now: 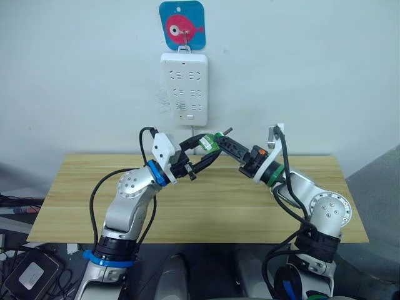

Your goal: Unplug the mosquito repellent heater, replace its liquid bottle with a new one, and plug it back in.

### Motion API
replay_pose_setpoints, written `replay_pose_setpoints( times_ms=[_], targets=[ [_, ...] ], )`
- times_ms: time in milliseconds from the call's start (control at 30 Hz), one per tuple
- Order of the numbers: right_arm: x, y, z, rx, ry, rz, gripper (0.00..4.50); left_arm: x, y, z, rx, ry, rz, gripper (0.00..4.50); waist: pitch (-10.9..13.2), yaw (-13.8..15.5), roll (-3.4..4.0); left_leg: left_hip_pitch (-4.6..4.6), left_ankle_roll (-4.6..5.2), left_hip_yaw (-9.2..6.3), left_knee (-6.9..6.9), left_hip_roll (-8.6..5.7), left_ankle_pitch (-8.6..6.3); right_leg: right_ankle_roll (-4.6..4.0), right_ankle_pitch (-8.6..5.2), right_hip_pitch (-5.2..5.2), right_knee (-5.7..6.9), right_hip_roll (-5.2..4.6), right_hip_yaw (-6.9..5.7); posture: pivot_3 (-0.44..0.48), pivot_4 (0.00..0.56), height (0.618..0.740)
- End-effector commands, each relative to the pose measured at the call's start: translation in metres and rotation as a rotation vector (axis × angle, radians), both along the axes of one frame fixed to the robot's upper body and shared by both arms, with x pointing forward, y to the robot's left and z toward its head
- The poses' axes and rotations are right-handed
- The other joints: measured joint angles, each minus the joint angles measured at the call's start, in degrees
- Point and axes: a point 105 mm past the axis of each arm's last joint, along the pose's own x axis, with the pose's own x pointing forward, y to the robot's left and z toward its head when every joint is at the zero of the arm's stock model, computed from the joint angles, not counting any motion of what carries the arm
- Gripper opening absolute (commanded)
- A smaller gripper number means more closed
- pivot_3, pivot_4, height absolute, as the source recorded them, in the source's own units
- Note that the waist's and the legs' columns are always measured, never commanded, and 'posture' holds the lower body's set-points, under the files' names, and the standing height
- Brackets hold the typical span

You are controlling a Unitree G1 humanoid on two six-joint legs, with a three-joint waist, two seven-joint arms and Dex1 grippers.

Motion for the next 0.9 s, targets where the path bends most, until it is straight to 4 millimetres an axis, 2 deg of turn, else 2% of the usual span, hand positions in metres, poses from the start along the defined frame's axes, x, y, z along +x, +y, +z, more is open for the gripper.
replay_pose_setpoints(
  times_ms=[33, 67, 167, 333, 467, 733, 900],
  targets=[
    [-0.007, 0.022, 0.03, 0.092, -0.078, 0.08, 4.5, -0.008, -0.005, 0.011, -0.011, -0.061, -0.018, 2.27, 0.0, -0.1, 0.0, 0.0, 0.0, 0.0, 0.0, 0.0, 0.0, 0.0, 0.0, 0.0, 0.0, 0.0, 0.0, -0.096, 0.202, 0.736],
    [-0.007, 0.023, 0.03, 0.091, -0.079, 0.087, 4.5, -0.008, -0.005, 0.011, -0.012, -0.061, -0.018, 2.27, 0.0, -0.1, 0.0, 0.0, 0.0, -0.01, 0.0, 0.0, 0.0, 0.0, 0.0, 0.0, 0.0, 0.0, -0.01, -0.096, 0.202, 0.736],
    [-0.007, 0.027, 0.031, 0.097, -0.076, 0.095, 3.89, -0.009, -0.006, 0.011, -0.013, -0.063, -0.02, 2.27, 0.0, -0.1, 0.0, 0.0, 0.0, -0.03, 0.0, 0.0, 0.0, 0.0, 0.0, 0.0, 0.01, 0.0, -0.02, -0.095, 0.202, 0.736],
    [-0.011, 0.032, 0.033, 0.12, -0.077, 0.123, 2.05, -0.011, -0.007, 0.01, -0.008, -0.064, -0.03, 2.27, 0.0, -0.2, 0.0, -0.01, 0.0, -0.02, 0.0, 0.0, 0.0, 0.0, 0.0, 0.0, 0.0, 0.0, -0.01, -0.091, 0.203, 0.736],
    [-0.012, 0.032, 0.035, 0.162, -0.061, 0.128, 0.84, -0.013, -0.007, 0.01, -0.009, -0.066, -0.033, 2.27, 0.0, -0.2, 0.0, -0.01, 0.0, -0.03, 0.0, 0.0, 0.0, 0.0, 0.0, 0.0, 0.01, 0.01, -0.02, -0.089, 0.204, 0.736],
    [-0.017, 0.036, 0.036, 0.195, -0.035, 0.172, 0.83, -0.017, -0.007, 0.009, -0.001, -0.069, -0.038, 2.27, 0.0, -0.1, 0.0, -0.02, 0.0, -0.03, 0.0, 0.0, 0.0, 0.0, 0.0, 0.0, 0.0, 0.01, -0.02, -0.08, 0.206, 0.736],
    [-0.007, 0.021, 0.023, 0.092, -0.044, 0.091, 0.83, -0.012, 0.013, -0.009, 0.094, 0.017, 0.012, 3.88, 0.0, -0.3, 0.01, 0.0, 0.01, -0.04, -0.01, 0.03, 0.0, -0.01, 0.0, 0.0, 0.01, 0.04, -0.01, -0.083, 0.213, 0.736]
  ],
)
